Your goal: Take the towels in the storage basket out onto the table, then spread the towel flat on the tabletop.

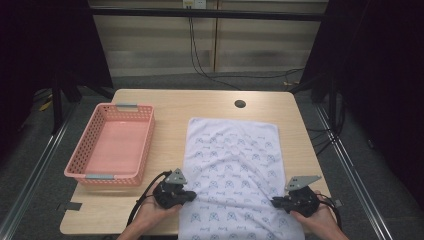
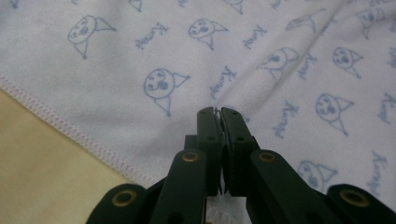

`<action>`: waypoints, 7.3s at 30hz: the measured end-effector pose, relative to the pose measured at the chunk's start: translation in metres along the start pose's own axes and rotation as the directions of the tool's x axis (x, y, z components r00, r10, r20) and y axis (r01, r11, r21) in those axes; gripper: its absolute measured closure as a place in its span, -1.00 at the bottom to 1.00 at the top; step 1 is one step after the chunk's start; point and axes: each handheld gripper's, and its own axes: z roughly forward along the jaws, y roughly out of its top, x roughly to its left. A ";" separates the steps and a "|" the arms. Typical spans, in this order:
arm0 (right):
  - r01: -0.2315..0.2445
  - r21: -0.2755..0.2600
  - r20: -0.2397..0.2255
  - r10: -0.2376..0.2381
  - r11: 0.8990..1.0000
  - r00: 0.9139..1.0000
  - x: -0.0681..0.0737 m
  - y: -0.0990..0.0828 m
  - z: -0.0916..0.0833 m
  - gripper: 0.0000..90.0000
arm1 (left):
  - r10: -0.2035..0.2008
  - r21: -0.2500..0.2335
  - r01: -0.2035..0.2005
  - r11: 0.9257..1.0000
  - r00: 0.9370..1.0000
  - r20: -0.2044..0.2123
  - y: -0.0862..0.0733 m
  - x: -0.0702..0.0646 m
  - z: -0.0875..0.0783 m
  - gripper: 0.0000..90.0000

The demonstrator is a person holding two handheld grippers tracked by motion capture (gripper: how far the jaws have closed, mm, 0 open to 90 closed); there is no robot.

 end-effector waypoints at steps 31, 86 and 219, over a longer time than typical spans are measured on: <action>0.030 -0.057 0.104 -0.024 0.998 0.994 -0.032 0.035 0.028 0.92 | -0.019 -0.017 0.018 1.000 0.998 -0.053 0.027 0.038 0.015 0.70; -0.135 -0.154 0.151 0.159 0.979 0.976 -0.133 0.064 0.038 0.89 | -0.253 -0.166 0.222 0.961 0.947 -0.198 0.065 0.118 0.031 0.04; -0.222 -0.179 0.132 0.247 0.958 0.960 -0.144 0.085 0.061 0.92 | -0.228 -0.029 0.230 0.973 0.932 -0.280 0.097 0.168 0.037 0.94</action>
